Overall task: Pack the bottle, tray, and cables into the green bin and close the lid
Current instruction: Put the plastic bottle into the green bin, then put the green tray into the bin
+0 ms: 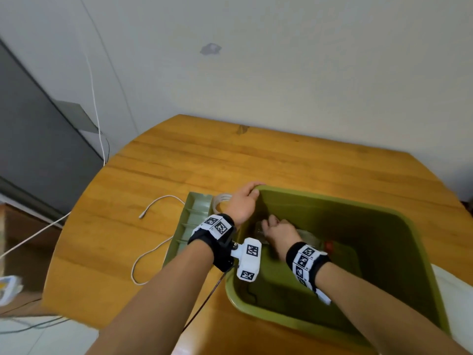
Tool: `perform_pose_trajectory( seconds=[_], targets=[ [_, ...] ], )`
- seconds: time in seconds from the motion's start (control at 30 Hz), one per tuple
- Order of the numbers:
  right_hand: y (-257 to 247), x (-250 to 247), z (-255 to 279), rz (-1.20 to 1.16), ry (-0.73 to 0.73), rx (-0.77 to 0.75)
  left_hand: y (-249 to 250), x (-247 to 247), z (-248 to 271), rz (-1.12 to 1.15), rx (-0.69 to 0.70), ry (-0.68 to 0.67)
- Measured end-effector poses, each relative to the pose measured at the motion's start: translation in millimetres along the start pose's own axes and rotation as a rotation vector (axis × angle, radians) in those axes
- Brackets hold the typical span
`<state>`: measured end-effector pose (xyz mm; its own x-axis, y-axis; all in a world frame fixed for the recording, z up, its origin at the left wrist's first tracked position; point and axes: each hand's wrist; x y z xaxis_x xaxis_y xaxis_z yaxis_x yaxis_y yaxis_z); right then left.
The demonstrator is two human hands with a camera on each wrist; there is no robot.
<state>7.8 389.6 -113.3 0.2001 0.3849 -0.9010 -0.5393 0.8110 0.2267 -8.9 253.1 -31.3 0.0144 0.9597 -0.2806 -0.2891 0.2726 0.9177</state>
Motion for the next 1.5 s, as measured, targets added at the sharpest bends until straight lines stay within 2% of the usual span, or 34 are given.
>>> perform_pose_trajectory(
  seconds=[0.1,0.17,0.3,0.37,0.43,0.5,0.6,0.7,0.77,0.87,0.93,1.0,1.1,1.23,1.3,1.37,1.5],
  targets=[
    [5.2,-1.0,10.0,0.019,0.105,-0.045,-1.7,-2.0,0.0,-0.028,0.053,-0.010],
    [6.0,-5.6,15.6,0.025,0.101,-0.030,-0.7,-4.4,0.5,-0.054,0.068,-0.036],
    [6.3,-30.9,25.4,0.051,-0.039,0.051,-1.9,-18.0,1.9,-0.132,0.112,-0.133],
    [9.7,-62.4,28.0,0.023,-0.149,0.125,-10.1,-38.0,3.0,-0.118,0.067,-0.191],
    [24.1,-95.2,31.7,-0.036,-0.179,0.178,-18.1,-57.4,3.6,-0.074,-0.016,-0.222],
    [31.2,-134.8,31.1,-0.093,-0.207,0.174,-34.1,-87.3,3.9,0.040,-0.085,-0.166],
    [29.7,-195.8,23.4,-0.263,-0.167,0.159,-65.3,-130.6,2.1,0.223,-0.155,0.003],
    [0.4,-240.9,-3.6,-0.357,-0.037,0.090,-107.4,-167.4,2.3,0.192,-0.214,0.155],
    [-27.0,-252.3,-31.8,-0.432,0.011,0.048,-132.0,-182.0,6.1,0.185,-0.261,0.193],
    [-74.7,-244.5,-76.6,-0.437,-0.021,0.008,-158.7,-196.9,19.2,0.073,-0.292,0.163],
    [-110.7,-227.5,-101.9,-0.366,-0.127,0.024,-176.3,-207.1,25.4,-0.003,-0.300,0.135],
    [-136.9,-201.4,-116.0,-0.348,-0.264,0.101,-190.0,-210.4,29.8,-0.003,-0.336,0.093],
    [-173.4,-162.2,-128.1,-0.358,-0.374,0.237,-205.4,-218.9,33.9,0.071,-0.406,0.043],
    [-205.6,-127.3,-132.0,-0.399,-0.245,0.471,-213.7,-230.9,34.3,0.141,-0.472,0.042],
    [-218.6,-119.9,-130.5,-0.315,-0.210,0.476,-219.1,-236.7,32.2,0.169,-0.504,0.050],
    [-227.2,-115.7,-130.9,-0.258,-0.210,0.393,-223.6,-240.2,29.8,0.204,-0.526,0.053],
    [-229.9,-106.0,-137.6,-0.390,-0.240,0.427,-229.8,-242.7,23.1,0.279,-0.557,0.058]
  ],
)
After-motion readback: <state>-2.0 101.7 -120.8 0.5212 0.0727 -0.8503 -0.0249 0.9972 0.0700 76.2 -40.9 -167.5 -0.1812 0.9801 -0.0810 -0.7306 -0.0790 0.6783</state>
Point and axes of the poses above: each hand's wrist, its own z-axis away from the middle knuckle, its own x-axis out of the palm, y = z × x, and after that the axes turned 5 degrees about y, right-handed
